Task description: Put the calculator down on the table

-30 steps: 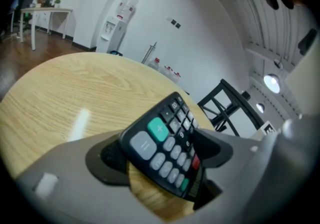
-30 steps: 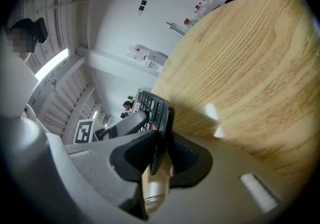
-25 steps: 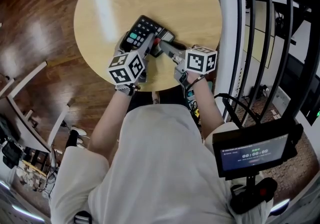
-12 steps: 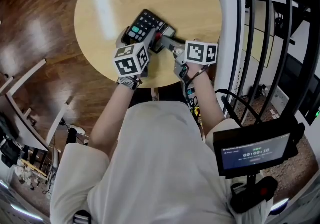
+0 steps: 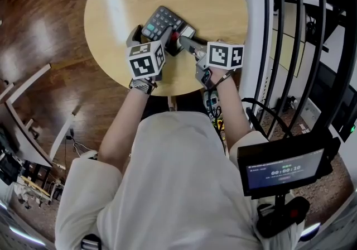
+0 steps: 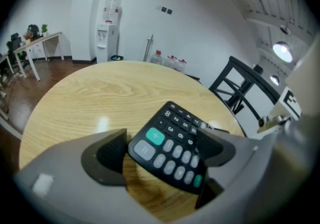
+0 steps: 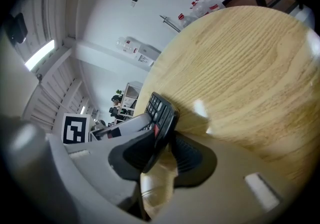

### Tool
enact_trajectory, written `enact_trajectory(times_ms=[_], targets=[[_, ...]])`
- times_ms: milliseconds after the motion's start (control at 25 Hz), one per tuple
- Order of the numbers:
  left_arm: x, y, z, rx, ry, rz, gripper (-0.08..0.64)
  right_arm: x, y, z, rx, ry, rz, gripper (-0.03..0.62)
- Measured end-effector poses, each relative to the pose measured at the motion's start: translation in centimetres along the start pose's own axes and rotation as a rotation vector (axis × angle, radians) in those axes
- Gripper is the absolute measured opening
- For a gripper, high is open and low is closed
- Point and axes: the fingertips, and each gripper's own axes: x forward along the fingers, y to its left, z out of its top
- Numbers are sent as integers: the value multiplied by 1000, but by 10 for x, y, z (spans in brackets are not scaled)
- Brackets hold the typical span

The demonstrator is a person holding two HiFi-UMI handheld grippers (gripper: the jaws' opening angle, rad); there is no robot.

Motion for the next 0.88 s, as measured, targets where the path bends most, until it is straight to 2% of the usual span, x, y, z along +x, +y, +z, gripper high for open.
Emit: enact_trajectory(times_ms=[160,480,600,760,880], targets=[[4,2,0,23,-1,14,454,-3,1,5,-19,-9,3,98],[2,2,11,42,-48,1,439,-16,-7,17,-72,-25,-48,98],[1,4,14,40,-55,0,401,-20,-11,24,-70,-43,-68,98],[-1,-7,18,43,-69,-73,315,-25,-15,33,-59,-76,-92,98],[-5,-12,23,54,-82,-89,253,-29,-15,38,-58,-89,-105,98]])
